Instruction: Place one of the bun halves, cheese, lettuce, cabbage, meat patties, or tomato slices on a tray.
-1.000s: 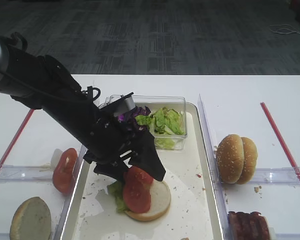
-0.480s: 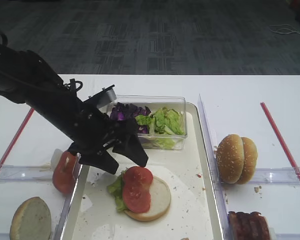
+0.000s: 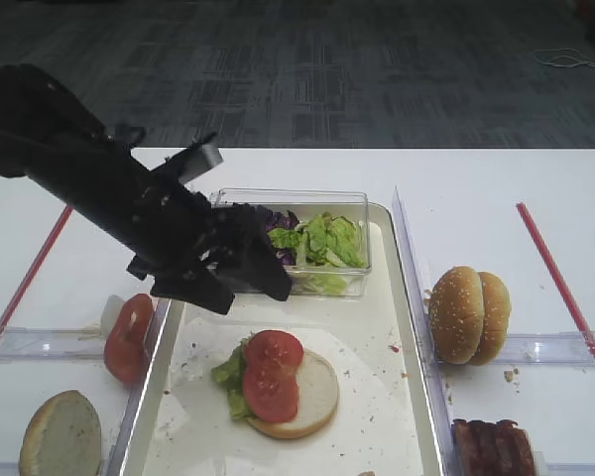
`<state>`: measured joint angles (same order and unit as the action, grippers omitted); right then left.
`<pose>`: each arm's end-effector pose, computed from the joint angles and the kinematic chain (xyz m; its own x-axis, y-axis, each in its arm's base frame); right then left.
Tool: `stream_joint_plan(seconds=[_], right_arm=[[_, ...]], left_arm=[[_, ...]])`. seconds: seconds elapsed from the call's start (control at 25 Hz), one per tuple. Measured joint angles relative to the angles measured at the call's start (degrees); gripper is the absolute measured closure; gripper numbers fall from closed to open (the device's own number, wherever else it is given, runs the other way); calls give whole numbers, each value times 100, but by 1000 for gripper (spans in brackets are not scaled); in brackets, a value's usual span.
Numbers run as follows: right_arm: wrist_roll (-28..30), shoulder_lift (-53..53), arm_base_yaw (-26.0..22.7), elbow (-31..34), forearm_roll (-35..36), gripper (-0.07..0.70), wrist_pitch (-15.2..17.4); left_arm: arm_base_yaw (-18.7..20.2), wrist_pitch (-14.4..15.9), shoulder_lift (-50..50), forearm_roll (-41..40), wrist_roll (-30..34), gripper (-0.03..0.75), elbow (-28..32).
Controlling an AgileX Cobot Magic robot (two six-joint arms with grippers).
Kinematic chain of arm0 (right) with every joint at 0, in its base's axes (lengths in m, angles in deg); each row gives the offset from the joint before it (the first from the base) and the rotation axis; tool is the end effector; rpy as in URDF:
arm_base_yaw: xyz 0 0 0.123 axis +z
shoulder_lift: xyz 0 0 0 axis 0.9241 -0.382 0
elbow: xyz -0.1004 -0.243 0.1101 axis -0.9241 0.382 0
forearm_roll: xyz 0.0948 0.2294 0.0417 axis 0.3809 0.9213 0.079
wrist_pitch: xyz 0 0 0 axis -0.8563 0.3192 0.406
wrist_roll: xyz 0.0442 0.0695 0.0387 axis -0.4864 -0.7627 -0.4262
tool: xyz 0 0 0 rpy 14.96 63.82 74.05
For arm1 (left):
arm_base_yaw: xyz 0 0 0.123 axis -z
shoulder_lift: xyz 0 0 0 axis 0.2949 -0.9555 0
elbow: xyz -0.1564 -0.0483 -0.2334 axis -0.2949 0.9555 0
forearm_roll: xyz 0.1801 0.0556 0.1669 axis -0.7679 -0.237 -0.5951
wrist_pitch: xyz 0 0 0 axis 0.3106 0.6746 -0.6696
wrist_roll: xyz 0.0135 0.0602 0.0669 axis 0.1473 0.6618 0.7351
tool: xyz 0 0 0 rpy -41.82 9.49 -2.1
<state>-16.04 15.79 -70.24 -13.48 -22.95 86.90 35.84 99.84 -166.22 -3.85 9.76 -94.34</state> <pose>-0.0082 0.0020 0.2692 -0.5042 -0.0272 -0.8631 0.0068 0.9993 -0.0355 0.3003 -0.1640 0.1943 -0.9454 0.2624 -0.1933 0.3239 0.6912 -0.6460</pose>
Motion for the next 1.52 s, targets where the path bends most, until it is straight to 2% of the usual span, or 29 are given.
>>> stream_joint_plan(seconds=[0.6,1.0,1.24,1.36,1.52], right_arm=[[-11,0,0,0,0,-53,0],[-11,0,0,0,0,-53,0],[-11,0,0,0,0,-53,0],[-11,0,0,0,0,-53,0],[-11,0,0,0,0,-53,0]], left_arm=[[0,255,2400,0,-132,129,0],[0,240,2539,-274,-266,129,0],[0,134,2539,-1372,-894,129,0],[0,134,2539,-2439,-1470,129,0],[0,280,2539,-3798,-2227,129,0]])
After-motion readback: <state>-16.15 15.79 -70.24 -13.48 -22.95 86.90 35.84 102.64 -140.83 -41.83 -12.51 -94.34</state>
